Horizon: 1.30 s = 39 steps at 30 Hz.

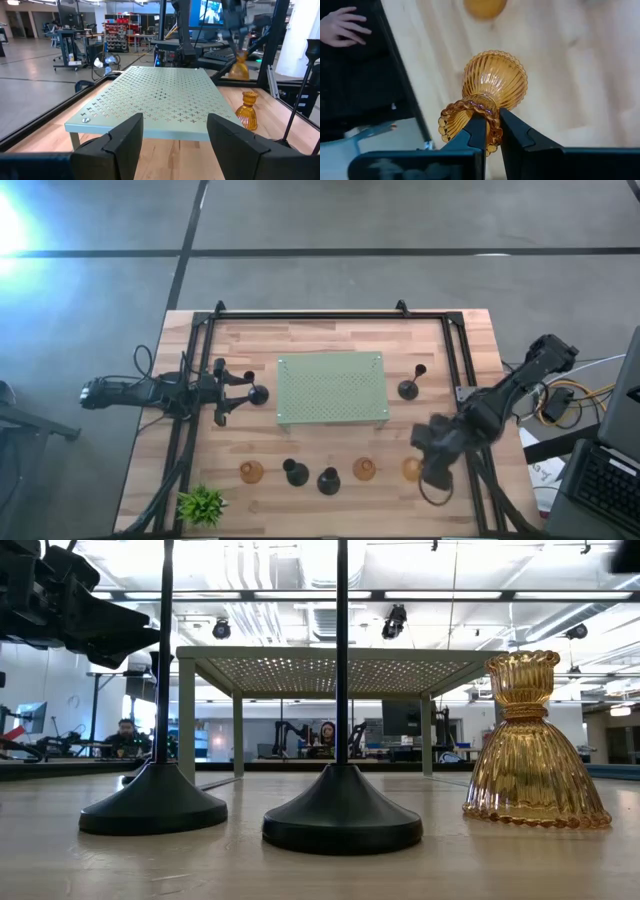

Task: Pick & Place candle stick holders
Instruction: Put the yellow glass candle holder on the shelf

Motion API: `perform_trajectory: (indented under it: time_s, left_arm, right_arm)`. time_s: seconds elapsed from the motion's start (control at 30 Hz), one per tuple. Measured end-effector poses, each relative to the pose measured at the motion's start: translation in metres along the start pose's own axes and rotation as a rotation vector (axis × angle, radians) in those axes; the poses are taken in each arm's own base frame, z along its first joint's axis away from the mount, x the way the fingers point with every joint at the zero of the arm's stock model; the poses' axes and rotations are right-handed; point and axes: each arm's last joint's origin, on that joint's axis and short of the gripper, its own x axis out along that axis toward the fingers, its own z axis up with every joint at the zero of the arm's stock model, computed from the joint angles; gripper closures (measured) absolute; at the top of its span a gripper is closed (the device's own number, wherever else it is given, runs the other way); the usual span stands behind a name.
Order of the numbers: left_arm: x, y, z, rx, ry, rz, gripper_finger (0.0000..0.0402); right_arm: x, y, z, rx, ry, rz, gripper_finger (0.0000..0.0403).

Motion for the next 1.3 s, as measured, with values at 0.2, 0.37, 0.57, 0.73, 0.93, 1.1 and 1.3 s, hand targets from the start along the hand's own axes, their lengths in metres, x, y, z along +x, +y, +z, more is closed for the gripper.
perform_trajectory:
  time_s: [0.2,0.37,0.57,0.73,0.93,1.1,1.3]
  left_arm:
    - [0.000,0.000,0.000,0.000,0.000,0.001,0.0177]
    - [0.000,0.000,0.000,0.000,0.000,0.000,0.0177]
    - [0.000,0.000,0.000,0.000,0.001,0.000,0.0177]
    - [0.000,0.000,0.000,0.000,0.001,0.000,0.0177]
    - [0.000,0.000,0.000,0.000,0.001,0.001,0.0177]
    - [0.000,0.000,0.000,0.000,0.000,0.000,0.0177]
    - [0.000,0.000,0.000,0.000,0.001,0.000,0.0177]
  right_arm:
    - [-0.035,-0.011,0.050,-0.175,-0.033,-0.080,0.0381]
    - [-0.053,-0.026,0.091,-0.287,-0.012,-0.147,0.0381]
    - [-0.074,-0.044,0.126,-0.373,-0.014,-0.181,0.0381]
    - [-0.086,-0.059,0.149,-0.434,-0.047,-0.194,0.0381]
    - [-0.086,-0.090,0.170,-0.402,-0.010,-0.210,0.0381]
    - [-0.078,-0.114,0.185,-0.353,0.032,-0.163,0.0381]
    - [-0.075,-0.127,0.190,-0.340,0.064,-0.165,0.0381]
